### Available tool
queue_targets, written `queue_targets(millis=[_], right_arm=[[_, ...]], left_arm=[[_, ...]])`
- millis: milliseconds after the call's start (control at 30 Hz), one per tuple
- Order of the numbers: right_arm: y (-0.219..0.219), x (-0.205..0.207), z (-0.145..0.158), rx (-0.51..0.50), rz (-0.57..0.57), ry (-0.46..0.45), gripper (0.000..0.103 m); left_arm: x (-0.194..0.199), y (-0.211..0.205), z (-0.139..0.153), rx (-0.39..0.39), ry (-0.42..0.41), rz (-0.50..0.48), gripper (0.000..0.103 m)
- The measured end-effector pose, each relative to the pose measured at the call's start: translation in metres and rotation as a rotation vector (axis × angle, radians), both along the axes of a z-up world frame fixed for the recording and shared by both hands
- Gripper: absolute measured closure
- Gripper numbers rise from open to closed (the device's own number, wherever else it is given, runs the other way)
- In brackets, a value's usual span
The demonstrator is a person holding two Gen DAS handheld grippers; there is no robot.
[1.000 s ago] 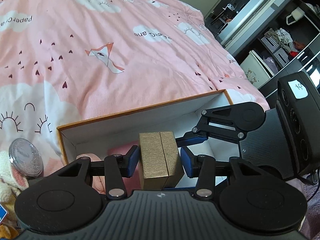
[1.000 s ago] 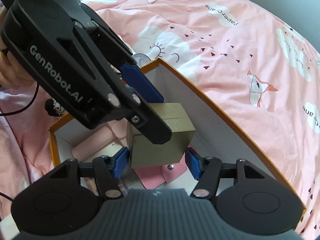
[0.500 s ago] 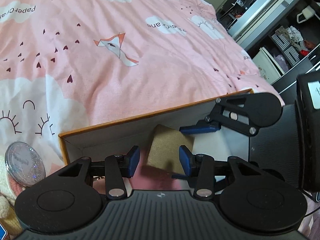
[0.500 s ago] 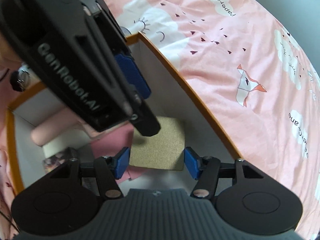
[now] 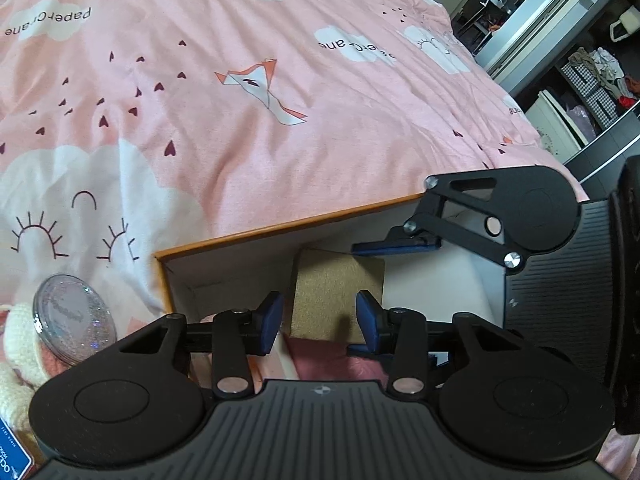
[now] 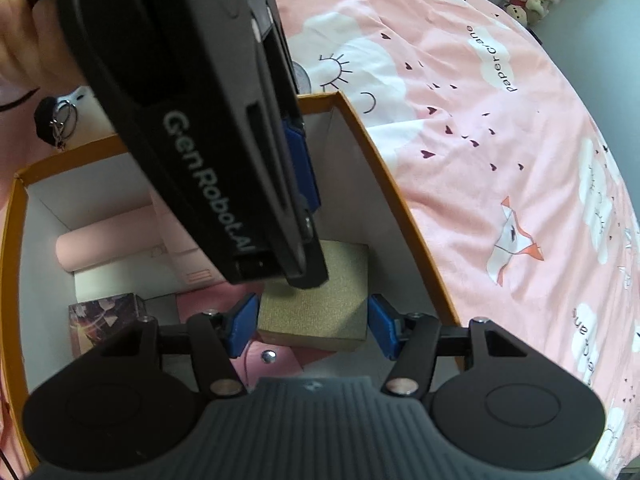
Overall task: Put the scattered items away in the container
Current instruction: 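Lower gold box into orange box with left tool and release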
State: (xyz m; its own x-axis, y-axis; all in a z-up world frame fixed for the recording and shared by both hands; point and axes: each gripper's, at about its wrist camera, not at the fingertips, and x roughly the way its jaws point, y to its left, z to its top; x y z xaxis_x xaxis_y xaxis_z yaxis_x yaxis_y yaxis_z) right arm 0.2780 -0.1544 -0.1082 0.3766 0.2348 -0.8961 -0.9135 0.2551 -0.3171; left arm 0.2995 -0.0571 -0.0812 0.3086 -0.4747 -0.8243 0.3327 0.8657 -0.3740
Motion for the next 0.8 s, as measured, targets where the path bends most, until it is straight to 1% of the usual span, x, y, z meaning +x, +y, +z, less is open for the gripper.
queue_targets(millis=[67, 167, 233, 300, 400, 500, 633, 800], right_arm=[[-0.004, -0.001, 0.001, -0.01, -0.017, 0.002, 0.038], [-0.012, -0.003, 0.001, -0.022, -0.044, 0.012, 0.038], [-0.016, -0.004, 0.0, -0.021, -0.07, 0.022, 0.04], [-0.02, -0.003, -0.001, -0.007, -0.101, 0.044, 0.054], [-0.021, -0.001, -0.002, 0.021, -0.142, 0.077, 0.063], [-0.022, 0.004, -0.002, 0.058, -0.209, 0.127, 0.064], [-0.026, 0.012, -0.002, 0.11, -0.329, 0.187, 0.063], [-0.036, 0.02, 0.001, 0.163, -0.449, 0.209, 0.065]], left_arm=[[0.001, 0.0, 0.0, 0.006, -0.007, 0.002, 0.059], [0.001, 0.002, 0.0, -0.005, -0.006, 0.004, 0.061], [0.0, 0.004, 0.0, -0.007, -0.007, 0.012, 0.061], [-0.001, 0.006, 0.001, -0.004, -0.011, 0.019, 0.061], [-0.002, 0.009, 0.002, 0.005, -0.013, 0.026, 0.061], [-0.004, 0.011, 0.003, 0.022, -0.02, 0.029, 0.061], [-0.004, 0.014, 0.004, 0.029, -0.028, 0.037, 0.061], [-0.002, 0.018, 0.007, 0.028, -0.041, 0.048, 0.061]])
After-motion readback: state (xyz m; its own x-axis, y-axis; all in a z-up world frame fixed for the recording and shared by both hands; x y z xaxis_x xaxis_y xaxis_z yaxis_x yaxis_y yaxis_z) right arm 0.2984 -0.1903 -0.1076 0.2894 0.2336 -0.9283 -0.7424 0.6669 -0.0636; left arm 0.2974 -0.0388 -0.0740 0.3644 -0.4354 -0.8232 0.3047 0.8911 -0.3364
